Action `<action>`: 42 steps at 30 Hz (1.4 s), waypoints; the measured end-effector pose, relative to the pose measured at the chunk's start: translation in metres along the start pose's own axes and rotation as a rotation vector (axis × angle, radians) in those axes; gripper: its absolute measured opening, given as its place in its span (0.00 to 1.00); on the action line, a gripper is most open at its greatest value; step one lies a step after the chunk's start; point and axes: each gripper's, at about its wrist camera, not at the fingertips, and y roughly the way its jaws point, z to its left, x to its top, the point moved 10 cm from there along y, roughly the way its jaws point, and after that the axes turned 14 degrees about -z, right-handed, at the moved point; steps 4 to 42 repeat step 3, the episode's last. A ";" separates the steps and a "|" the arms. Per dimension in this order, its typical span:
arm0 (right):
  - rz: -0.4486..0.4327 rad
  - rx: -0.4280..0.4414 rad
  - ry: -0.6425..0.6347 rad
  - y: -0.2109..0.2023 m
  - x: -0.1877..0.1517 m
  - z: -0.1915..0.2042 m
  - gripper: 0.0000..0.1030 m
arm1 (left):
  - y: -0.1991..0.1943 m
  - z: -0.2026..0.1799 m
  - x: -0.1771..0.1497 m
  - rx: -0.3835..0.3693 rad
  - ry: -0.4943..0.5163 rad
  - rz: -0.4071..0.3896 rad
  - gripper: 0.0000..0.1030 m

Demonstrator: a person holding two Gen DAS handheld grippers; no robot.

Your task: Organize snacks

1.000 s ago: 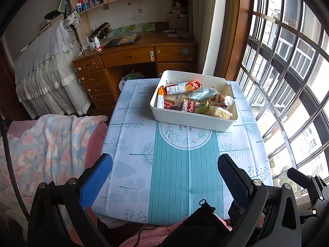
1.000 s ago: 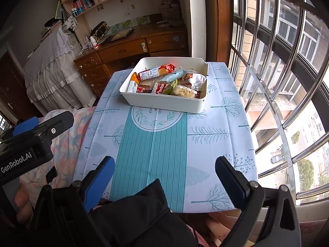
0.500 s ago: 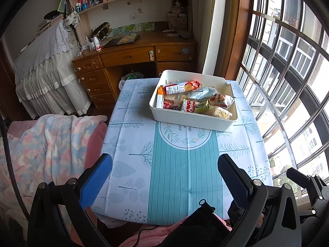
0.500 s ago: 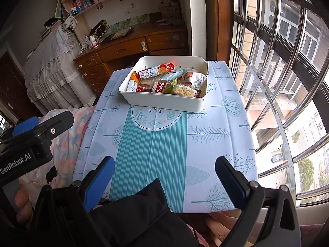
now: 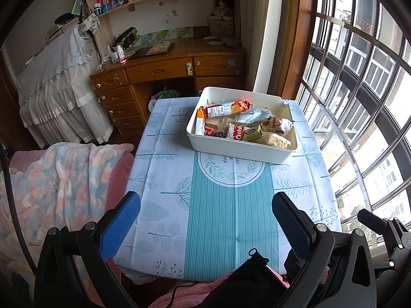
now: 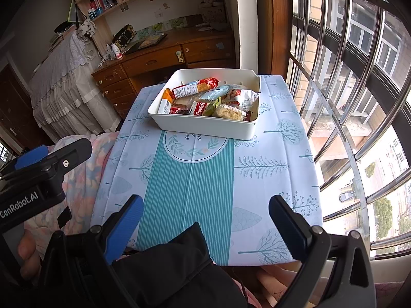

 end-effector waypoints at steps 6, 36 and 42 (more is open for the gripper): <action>0.000 0.000 0.000 0.000 0.001 0.000 0.96 | 0.000 0.002 0.001 -0.001 0.001 0.000 0.99; 0.000 0.000 0.000 0.000 0.001 0.000 0.96 | 0.000 0.002 0.001 -0.001 0.001 0.000 0.99; 0.000 0.000 0.000 0.000 0.001 0.000 0.96 | 0.000 0.002 0.001 -0.001 0.001 0.000 0.99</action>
